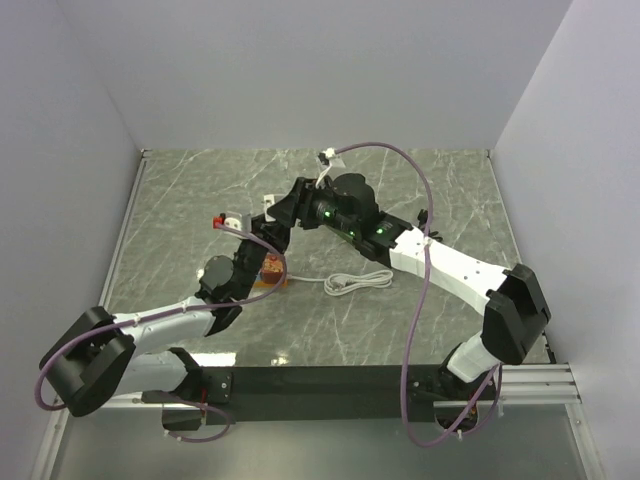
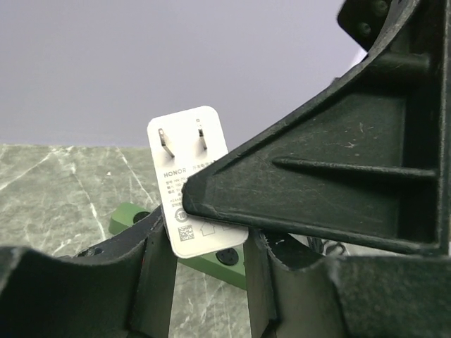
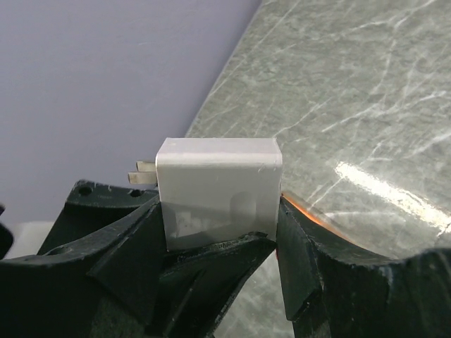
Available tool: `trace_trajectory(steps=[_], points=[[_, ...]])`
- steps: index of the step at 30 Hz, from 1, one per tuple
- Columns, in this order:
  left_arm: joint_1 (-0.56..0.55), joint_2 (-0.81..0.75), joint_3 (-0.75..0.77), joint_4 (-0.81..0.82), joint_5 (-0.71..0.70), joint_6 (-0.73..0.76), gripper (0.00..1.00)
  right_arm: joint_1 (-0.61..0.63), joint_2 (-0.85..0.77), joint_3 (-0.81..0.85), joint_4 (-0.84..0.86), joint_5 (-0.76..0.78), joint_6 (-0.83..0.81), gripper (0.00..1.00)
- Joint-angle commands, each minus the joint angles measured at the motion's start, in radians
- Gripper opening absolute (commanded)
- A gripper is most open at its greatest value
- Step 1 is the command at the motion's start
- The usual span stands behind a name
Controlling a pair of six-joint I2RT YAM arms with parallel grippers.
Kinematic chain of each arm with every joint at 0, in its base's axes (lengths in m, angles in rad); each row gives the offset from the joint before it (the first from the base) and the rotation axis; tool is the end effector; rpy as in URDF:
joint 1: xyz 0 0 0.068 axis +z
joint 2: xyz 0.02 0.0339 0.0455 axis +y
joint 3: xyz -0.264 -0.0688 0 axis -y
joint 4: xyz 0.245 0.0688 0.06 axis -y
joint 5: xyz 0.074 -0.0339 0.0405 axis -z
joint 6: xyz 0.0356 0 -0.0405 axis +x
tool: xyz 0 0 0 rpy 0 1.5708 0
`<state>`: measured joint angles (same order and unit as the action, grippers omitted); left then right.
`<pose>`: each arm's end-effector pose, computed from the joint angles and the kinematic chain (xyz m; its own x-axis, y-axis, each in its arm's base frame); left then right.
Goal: Insert the plug
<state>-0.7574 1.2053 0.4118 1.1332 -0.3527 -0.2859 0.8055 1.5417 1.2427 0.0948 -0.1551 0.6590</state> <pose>0.1839 -0.1570 0.2633 0.1172 -0.4750 -0.8721 0.4598 0.8043 -0.3763 0.2531 0.2714 0.3404 -0.6115 0.2367 -0.7550 -0.5602 0.5444 0.6244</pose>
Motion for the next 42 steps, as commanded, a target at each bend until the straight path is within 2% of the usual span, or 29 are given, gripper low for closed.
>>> trace_trajectory(steps=[1,3,4,6,7,14,19,24,27,34,35,42], points=[[0.012,-0.082,0.013,0.120,0.185,-0.065,0.01,0.006,-0.040,-0.074,0.054,-0.144,-0.105,0.55],[0.024,-0.101,0.004,0.103,0.231,-0.093,0.01,-0.006,-0.060,-0.098,0.095,-0.175,-0.131,0.63],[0.033,-0.116,0.002,0.088,0.244,-0.099,0.01,-0.009,-0.077,-0.106,0.105,-0.178,-0.140,0.75],[0.044,-0.127,0.001,0.074,0.274,-0.114,0.01,-0.017,-0.100,-0.121,0.118,-0.178,-0.162,0.88],[0.052,-0.134,0.001,0.070,0.281,-0.116,0.01,-0.020,-0.106,-0.126,0.125,-0.178,-0.165,0.90],[0.087,-0.136,-0.007,0.070,0.342,-0.163,0.01,-0.049,-0.129,-0.176,0.209,-0.259,-0.157,0.93],[0.147,-0.118,-0.007,0.059,0.396,-0.206,0.01,-0.117,-0.222,-0.275,0.308,-0.319,-0.139,0.95],[0.184,-0.102,-0.002,0.060,0.472,-0.242,0.01,-0.232,-0.317,-0.400,0.507,-0.464,-0.088,0.95],[0.193,-0.096,-0.004,0.083,0.539,-0.257,0.01,-0.252,-0.347,-0.455,0.610,-0.536,-0.117,0.96],[0.198,-0.046,-0.019,0.278,0.808,-0.372,0.01,-0.253,-0.319,-0.511,0.806,-0.675,-0.134,0.94],[0.198,-0.035,-0.025,0.351,0.825,-0.412,0.01,-0.253,-0.310,-0.508,0.830,-0.682,-0.119,0.93],[0.196,0.040,-0.027,0.554,0.917,-0.518,0.01,-0.252,-0.212,-0.496,0.979,-0.748,-0.038,0.82]])
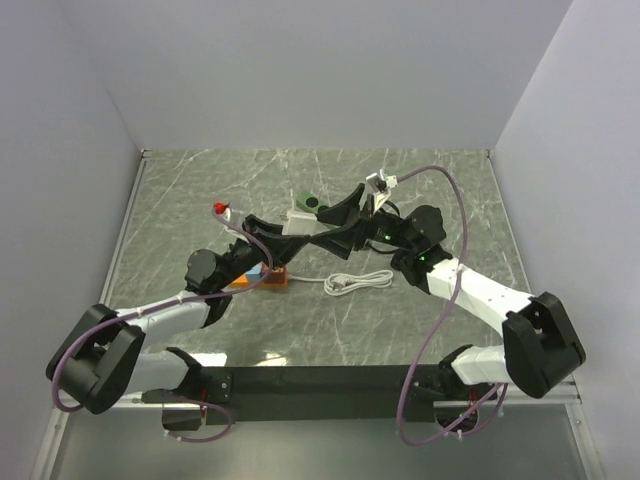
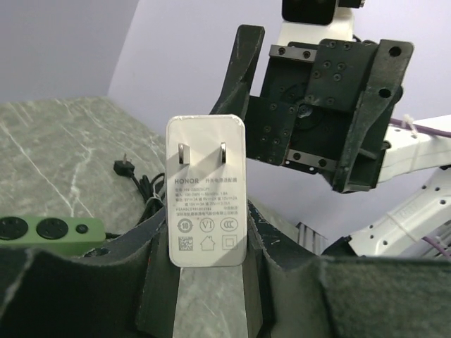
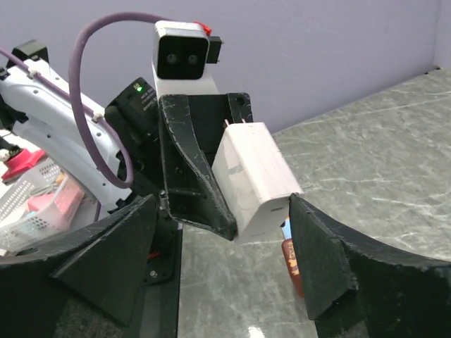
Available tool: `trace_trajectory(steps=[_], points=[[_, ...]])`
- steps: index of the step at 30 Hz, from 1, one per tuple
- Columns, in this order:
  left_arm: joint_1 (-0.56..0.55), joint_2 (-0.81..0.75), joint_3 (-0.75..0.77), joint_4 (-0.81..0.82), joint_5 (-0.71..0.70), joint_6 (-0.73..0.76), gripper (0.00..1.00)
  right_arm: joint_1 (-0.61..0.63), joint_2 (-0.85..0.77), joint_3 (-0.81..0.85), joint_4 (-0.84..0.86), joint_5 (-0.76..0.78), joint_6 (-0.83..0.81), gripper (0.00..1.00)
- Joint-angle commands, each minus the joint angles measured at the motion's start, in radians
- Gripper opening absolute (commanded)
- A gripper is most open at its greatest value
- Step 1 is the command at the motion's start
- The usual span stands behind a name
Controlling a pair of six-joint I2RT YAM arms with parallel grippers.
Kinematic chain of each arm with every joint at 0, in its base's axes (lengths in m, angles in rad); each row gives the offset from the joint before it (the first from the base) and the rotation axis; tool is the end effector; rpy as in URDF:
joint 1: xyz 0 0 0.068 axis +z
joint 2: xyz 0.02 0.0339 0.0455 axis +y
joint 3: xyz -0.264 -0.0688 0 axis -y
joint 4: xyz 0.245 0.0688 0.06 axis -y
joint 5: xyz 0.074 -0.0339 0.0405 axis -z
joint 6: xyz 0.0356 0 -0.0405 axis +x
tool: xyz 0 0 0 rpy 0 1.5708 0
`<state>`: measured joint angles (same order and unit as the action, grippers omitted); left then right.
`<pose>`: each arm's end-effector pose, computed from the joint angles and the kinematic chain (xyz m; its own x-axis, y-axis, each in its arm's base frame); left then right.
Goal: Insert the plug
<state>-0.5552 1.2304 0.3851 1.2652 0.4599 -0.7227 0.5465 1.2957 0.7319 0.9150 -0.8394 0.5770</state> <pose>0.1922 -0.1378 0.2620 -0.2804 -0.5235 -0.8046 0.8417 0.2688 -0.4682 0.2248 0.1678 0.3210 -0.2687 0.2630 -0.9266 -0.9516 0.0763 0.2976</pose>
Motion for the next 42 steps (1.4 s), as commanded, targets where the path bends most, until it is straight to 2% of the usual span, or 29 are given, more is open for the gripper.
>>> trace_trajectory(steps=[1,8,15,17,19,24,30,34,37,42], points=[[-0.006,0.017,-0.002,0.437,0.114,-0.095,0.01,0.007,0.042,0.018,0.168,-0.073,0.050,0.81],[-0.023,0.003,0.001,0.456,0.126,-0.075,0.01,0.006,0.109,0.027,0.229,-0.076,0.092,0.78],[-0.031,0.018,-0.008,0.528,0.143,-0.098,0.01,0.007,0.105,0.024,0.189,-0.056,0.063,0.80],[-0.031,0.032,-0.005,0.568,0.138,-0.112,0.01,0.009,0.111,0.024,0.214,-0.067,0.079,0.79],[-0.031,0.055,0.007,0.594,0.143,-0.127,0.01,0.013,0.116,0.024,0.229,-0.089,0.087,0.72],[-0.031,0.044,0.029,0.565,0.135,-0.118,0.01,0.023,0.117,-0.003,0.268,-0.112,0.096,0.68],[-0.032,-0.025,0.046,0.465,0.129,-0.066,0.01,0.027,0.122,-0.031,0.271,-0.098,0.083,0.73],[-0.032,-0.057,0.034,0.454,0.123,-0.050,0.01,0.027,0.143,-0.022,0.291,-0.099,0.099,0.75],[-0.032,-0.068,0.034,0.442,0.123,-0.044,0.01,0.029,0.163,-0.022,0.362,-0.115,0.145,0.72],[-0.032,-0.046,0.038,0.467,0.132,-0.060,0.01,0.030,0.183,-0.049,0.536,-0.125,0.239,0.60]])
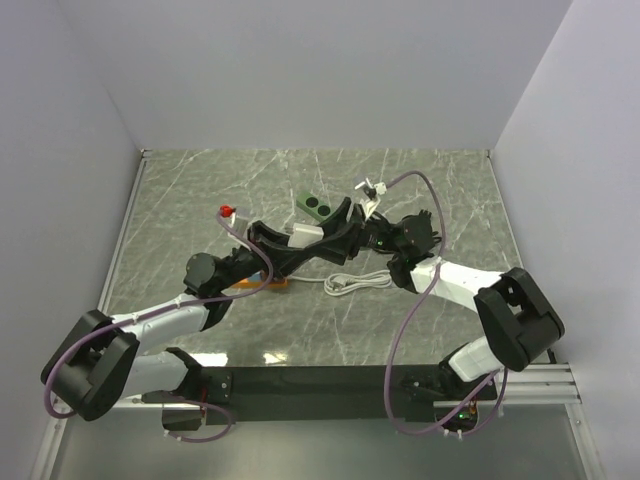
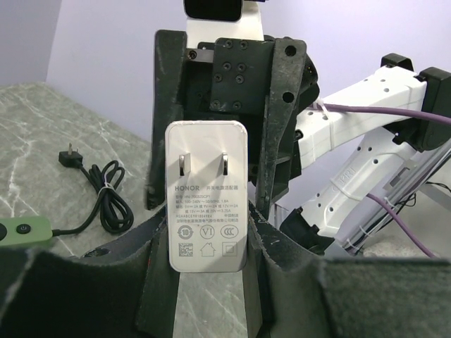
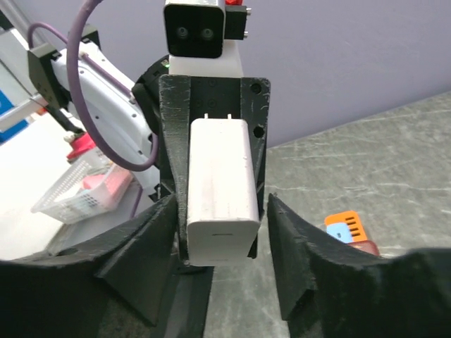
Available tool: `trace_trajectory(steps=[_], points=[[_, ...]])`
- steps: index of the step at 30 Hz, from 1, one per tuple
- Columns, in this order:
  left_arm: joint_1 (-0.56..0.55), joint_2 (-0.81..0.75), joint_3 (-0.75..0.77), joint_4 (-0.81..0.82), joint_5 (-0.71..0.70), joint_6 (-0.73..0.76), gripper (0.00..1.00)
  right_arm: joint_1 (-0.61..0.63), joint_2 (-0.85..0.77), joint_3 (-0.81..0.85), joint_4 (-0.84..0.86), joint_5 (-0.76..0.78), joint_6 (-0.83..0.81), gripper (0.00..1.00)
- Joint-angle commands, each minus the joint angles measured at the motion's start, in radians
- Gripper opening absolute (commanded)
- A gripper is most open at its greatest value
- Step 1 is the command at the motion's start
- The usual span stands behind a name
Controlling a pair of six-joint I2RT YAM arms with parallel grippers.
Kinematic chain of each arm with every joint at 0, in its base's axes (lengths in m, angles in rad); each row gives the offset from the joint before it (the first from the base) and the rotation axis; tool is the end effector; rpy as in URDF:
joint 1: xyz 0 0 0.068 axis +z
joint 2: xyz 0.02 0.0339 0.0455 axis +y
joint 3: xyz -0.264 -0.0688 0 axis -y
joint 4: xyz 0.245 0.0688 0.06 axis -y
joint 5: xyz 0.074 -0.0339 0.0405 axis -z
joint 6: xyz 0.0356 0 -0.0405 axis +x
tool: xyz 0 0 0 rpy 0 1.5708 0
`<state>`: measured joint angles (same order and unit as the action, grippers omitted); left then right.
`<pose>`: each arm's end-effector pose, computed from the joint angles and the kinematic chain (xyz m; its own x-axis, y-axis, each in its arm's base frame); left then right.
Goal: Insert the plug
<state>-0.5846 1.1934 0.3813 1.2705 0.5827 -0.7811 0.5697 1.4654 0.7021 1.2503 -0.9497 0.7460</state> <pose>0.1792 -0.1421 0.2683 -0.3521 -0.4719 -0.8083 0.8793 0.1292 -0.4585 0.2323 0.1832 0.2943 -0.3344 0.2549 -0.9073 -0.9424 -0.0961 0.3203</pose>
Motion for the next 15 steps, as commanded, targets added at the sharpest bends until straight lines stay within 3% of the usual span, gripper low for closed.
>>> trace_trajectory(steps=[1,2,7,8,10,11,12,15], points=[[-0.003,-0.005,0.041,0.470,0.006,-0.006,0.01,0.009,0.018,-0.024,0.251,-0.017,0.081,0.56],[-0.003,0.003,0.041,0.478,0.006,-0.007,0.01,0.013,0.022,-0.027,0.274,-0.017,0.087,0.44],[-0.003,0.002,0.047,0.442,-0.003,0.002,0.02,0.022,0.015,-0.041,0.299,-0.008,0.082,0.10],[-0.003,-0.006,0.050,0.419,-0.007,0.008,0.15,0.022,0.006,-0.046,0.284,0.000,0.070,0.07],[-0.003,-0.018,0.057,0.333,-0.020,0.034,0.26,0.021,-0.043,-0.050,0.176,0.023,0.002,0.03],[-0.003,-0.031,0.059,0.301,-0.039,0.043,0.45,0.021,-0.063,-0.052,0.131,0.054,-0.029,0.00],[-0.003,-0.038,0.057,0.247,-0.049,0.063,0.55,0.021,-0.085,-0.056,0.091,0.075,-0.060,0.00],[-0.003,-0.063,0.056,0.164,-0.089,0.103,0.62,0.012,-0.174,-0.069,-0.055,0.163,-0.167,0.00]])
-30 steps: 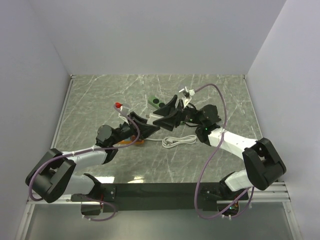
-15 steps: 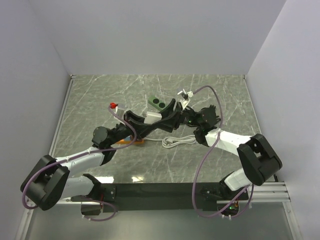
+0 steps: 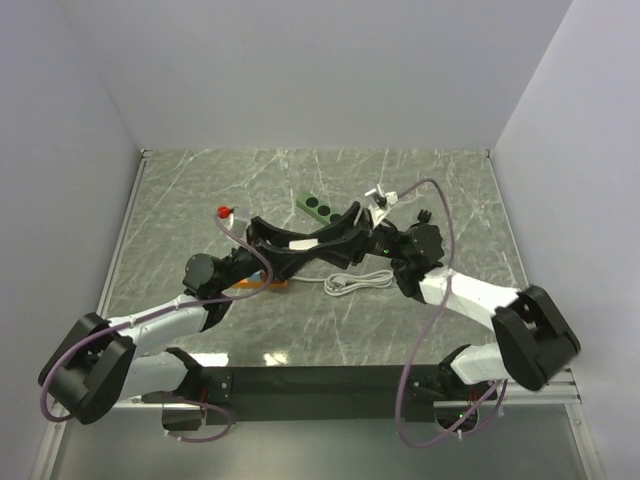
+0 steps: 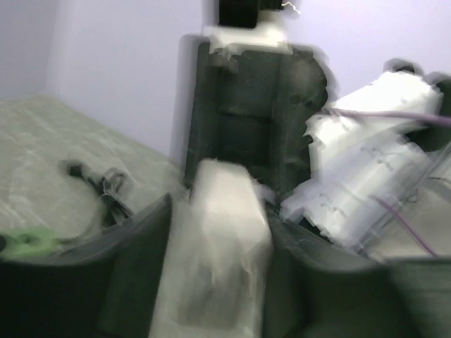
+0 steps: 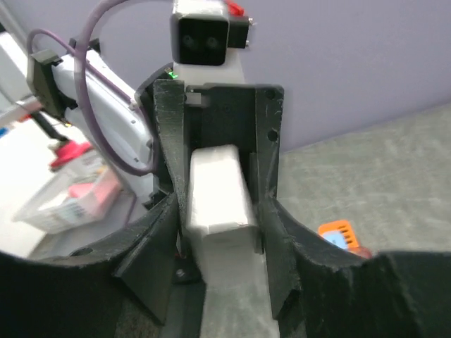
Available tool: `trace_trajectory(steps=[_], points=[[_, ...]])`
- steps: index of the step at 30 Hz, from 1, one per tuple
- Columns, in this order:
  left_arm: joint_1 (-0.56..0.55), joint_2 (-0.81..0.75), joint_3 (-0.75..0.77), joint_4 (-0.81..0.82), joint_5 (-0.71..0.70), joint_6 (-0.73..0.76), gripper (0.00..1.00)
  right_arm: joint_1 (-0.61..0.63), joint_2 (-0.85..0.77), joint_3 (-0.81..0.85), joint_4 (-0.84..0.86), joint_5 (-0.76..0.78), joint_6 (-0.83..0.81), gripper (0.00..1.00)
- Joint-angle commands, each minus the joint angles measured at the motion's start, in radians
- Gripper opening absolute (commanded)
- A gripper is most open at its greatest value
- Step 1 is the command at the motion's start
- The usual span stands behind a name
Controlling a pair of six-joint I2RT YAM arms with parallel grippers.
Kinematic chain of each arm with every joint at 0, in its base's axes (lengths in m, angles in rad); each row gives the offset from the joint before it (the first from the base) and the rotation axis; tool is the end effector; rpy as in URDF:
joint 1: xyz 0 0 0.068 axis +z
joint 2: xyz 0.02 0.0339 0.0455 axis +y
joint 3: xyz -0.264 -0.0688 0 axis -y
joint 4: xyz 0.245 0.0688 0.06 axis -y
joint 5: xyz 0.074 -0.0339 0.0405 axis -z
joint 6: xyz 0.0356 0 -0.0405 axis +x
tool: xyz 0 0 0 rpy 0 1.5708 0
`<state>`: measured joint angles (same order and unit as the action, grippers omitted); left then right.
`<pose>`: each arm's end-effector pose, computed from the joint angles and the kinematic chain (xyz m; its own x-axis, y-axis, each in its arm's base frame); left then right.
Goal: Insert the plug
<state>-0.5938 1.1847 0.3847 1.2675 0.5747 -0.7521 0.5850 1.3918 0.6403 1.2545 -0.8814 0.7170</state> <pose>0.1774 -0.1431 0.2709 -0.3228 -0.4739 -0.8193 0.8918 0.1375 -0.4310 0.2163 0.1762 0.2964 -0.2982 0.3038 -0.9048 -0.9537 -0.0566 0.2954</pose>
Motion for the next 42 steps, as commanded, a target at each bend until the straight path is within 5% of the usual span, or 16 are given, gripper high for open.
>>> trace_trajectory(steps=[1,3,15,21,24,29,30,31,34,42], points=[[0.006,-0.057,0.054,0.111,-0.090,0.085,0.64,-0.008,-0.137,-0.004,-0.129,0.111,-0.155,0.00],[0.006,-0.063,0.057,0.070,-0.107,0.109,0.74,-0.014,-0.174,-0.001,-0.187,0.153,-0.201,0.00],[0.017,-0.036,0.088,-0.100,-0.185,0.207,0.71,-0.062,-0.320,0.047,-0.635,0.358,-0.361,0.00],[0.025,-0.030,0.140,-0.348,-0.346,0.293,0.75,-0.053,-0.356,0.085,-1.071,0.787,-0.374,0.00],[0.035,-0.031,0.160,-0.424,-0.407,0.322,0.78,-0.025,-0.382,0.065,-1.200,0.877,-0.331,0.08],[0.084,-0.040,0.193,-0.578,-0.392,0.359,0.87,0.074,-0.383,0.065,-1.524,1.056,-0.231,0.49],[0.092,-0.039,0.200,-0.598,-0.385,0.364,0.88,0.096,-0.372,0.052,-1.562,1.061,-0.209,0.55],[0.107,-0.040,0.203,-0.621,-0.372,0.369,0.88,0.102,-0.369,0.039,-1.616,1.067,-0.188,0.74],[0.135,-0.043,0.192,-0.616,-0.332,0.372,0.89,0.128,-0.364,-0.008,-1.661,1.046,-0.130,0.93],[0.155,-0.046,0.197,-0.642,-0.291,0.405,0.89,0.167,-0.363,-0.060,-1.707,1.003,-0.093,0.96]])
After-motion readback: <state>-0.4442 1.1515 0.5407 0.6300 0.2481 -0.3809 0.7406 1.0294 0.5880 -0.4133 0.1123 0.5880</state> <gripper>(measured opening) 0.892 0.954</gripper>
